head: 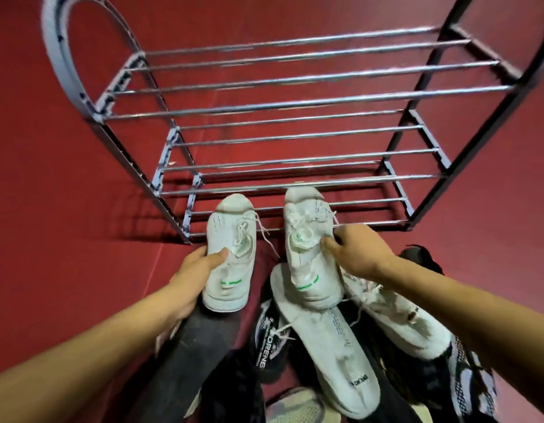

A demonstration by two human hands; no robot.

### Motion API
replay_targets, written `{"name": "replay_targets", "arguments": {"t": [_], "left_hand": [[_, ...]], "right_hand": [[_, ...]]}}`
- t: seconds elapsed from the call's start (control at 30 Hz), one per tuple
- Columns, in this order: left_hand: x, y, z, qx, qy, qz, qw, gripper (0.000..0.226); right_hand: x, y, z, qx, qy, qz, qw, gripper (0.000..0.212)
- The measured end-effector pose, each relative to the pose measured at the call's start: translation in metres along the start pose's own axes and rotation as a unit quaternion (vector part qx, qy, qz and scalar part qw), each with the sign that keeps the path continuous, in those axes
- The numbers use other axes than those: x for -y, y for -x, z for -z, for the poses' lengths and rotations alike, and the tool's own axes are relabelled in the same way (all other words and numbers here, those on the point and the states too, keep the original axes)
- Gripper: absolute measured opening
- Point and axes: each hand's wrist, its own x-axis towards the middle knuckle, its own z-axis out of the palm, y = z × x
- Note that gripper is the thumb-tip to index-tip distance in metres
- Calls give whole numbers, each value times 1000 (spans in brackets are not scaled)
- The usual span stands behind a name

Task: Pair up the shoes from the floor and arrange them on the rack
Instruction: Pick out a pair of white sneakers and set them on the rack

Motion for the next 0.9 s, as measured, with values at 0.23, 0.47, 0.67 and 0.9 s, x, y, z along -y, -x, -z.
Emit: {"name": "replay_targets", "arguments": {"t": [0.23, 0.47, 0.67, 0.9], "left_hand": [[-45, -69, 1, -34, 41, -36, 998, 25], [-30, -82, -14, -69, -366, -61, 926, 95], [-18, -85, -11, -139, -449, -191, 862, 51], [-42, -89, 14, -253, -446, -236, 826, 9]], "right_hand": [[35, -91, -31, -65, -130, -86, 986, 33], [68, -91, -61, 42, -182, -19, 982, 74], [77, -106, -74, 51, -36, -38, 997, 69], [87, -112, -73, 6, -61, 38, 997, 27]]}}
